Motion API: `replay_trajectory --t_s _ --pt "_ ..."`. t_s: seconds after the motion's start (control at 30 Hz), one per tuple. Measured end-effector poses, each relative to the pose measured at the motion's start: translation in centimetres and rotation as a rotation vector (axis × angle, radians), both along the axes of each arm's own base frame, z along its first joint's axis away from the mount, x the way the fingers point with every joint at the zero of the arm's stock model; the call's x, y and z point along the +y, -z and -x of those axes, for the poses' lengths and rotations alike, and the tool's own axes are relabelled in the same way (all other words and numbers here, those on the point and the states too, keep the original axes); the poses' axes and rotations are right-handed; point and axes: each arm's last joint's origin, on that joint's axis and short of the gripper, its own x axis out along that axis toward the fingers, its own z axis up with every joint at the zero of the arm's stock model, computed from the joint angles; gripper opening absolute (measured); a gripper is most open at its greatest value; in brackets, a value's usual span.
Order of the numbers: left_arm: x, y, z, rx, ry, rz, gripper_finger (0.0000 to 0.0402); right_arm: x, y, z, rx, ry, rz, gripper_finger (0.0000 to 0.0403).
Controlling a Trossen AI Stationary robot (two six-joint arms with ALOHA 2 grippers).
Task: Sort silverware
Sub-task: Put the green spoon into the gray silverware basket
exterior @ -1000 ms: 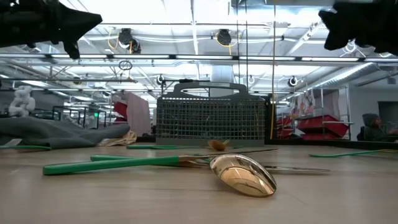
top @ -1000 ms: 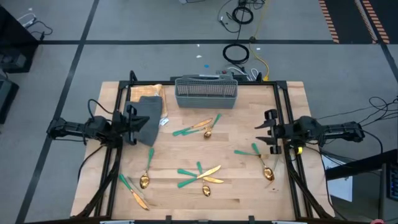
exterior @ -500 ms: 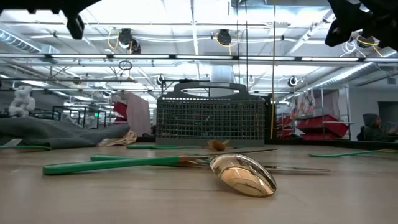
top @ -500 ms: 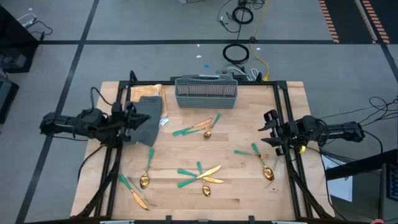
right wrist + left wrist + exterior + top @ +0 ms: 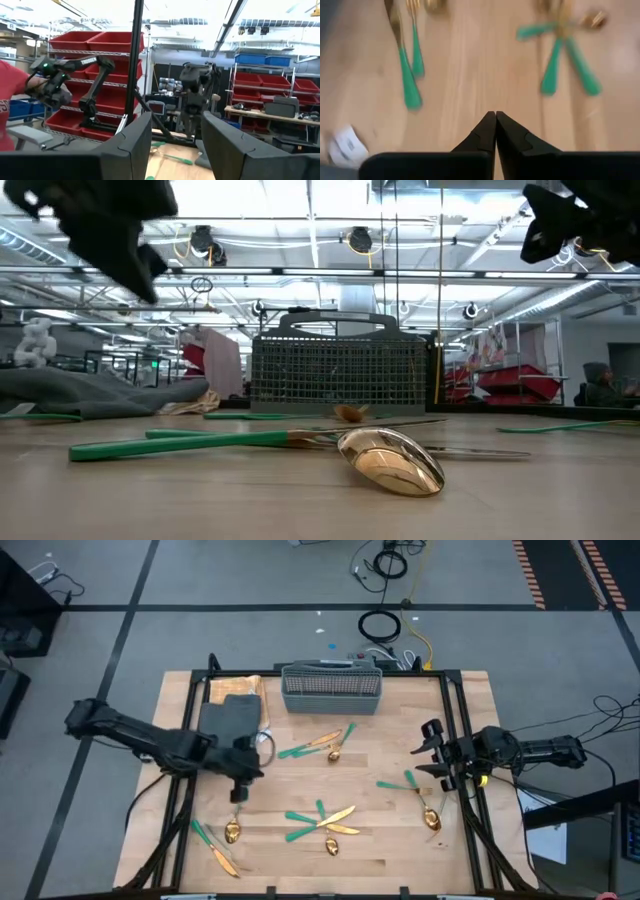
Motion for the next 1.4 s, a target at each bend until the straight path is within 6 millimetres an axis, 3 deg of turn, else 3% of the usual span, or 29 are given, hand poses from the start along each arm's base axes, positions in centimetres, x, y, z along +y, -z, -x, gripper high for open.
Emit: replay_trajectory --t_s 0.1,0.27,0.43,0.63,0.97,1.3,1.4 --pt "-0.3 1.6 -0.3 0.131 -0.168 0.059 0.0039 0.0 0.3 -0.1 0.034 0.000 0.000 0.0160" --pt "0.1 2.9 0.7 0.268 -0.702 0.211 0.0049 0.0 1.1 -0.3 0.121 0.006 -0.007 0.0160" --pt "-0.9 2.6 1.0 0.299 -0.891 0.446 0.0050 -0.4 2.3 -0.6 0.255 0.150 -0.061 0.0166" --pt "-2.0 2.4 1.4 0.410 -1.002 0.622 0.0049 -0.6 3.7 -0.6 0.405 0.198 -0.095 0.0204" --pt "-4.1 2.5 2.3 0.390 -0.998 0.598 0.0054 -0.6 4.1 -0.7 0.442 0.208 -0.046 0.0249" --pt "-4.9 2.9 1.3 0.297 -0.843 0.529 0.0146 -0.6 4.3 -0.8 0.466 0.208 -0.040 0.0255" --pt "-5.0 3.5 1.0 0.313 -0.932 0.549 0.0170 -0.6 4.4 -0.8 0.470 0.209 -0.040 0.0254"
